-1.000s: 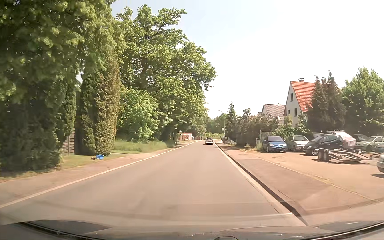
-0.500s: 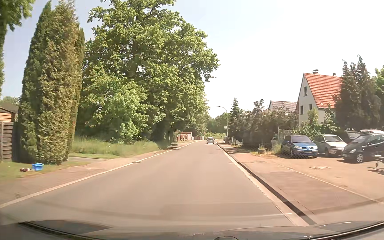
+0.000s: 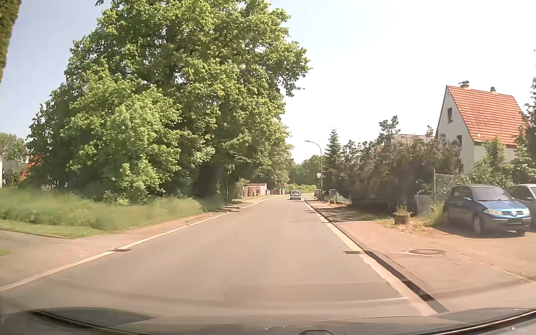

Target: Follow the waypoints while adhering to traffic rules and regulations

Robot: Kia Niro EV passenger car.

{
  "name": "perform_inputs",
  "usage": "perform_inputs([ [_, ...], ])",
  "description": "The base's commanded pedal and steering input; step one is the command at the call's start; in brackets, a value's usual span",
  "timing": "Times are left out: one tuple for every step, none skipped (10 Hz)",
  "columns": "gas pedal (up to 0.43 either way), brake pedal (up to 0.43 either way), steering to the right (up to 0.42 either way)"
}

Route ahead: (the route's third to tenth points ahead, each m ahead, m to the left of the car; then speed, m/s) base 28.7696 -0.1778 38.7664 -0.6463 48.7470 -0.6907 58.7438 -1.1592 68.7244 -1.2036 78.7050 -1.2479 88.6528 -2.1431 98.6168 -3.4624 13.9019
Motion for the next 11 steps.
perform_inputs([
  [0.000,0.000,-0.001],
  [0.000,0.000,-0.001],
  [0.020,0.000,-0.001],
  [0.150,0.000,-0.001],
  [0.157,0.000,0.000],
  [0.157,0.000,0.000],
  [0.157,0.000,0.001],
  [0.157,0.000,0.003],
  [0.157,0.000,0.004],
  [0.157,0.000,0.004],
  [0.150,0.000,0.004],
])
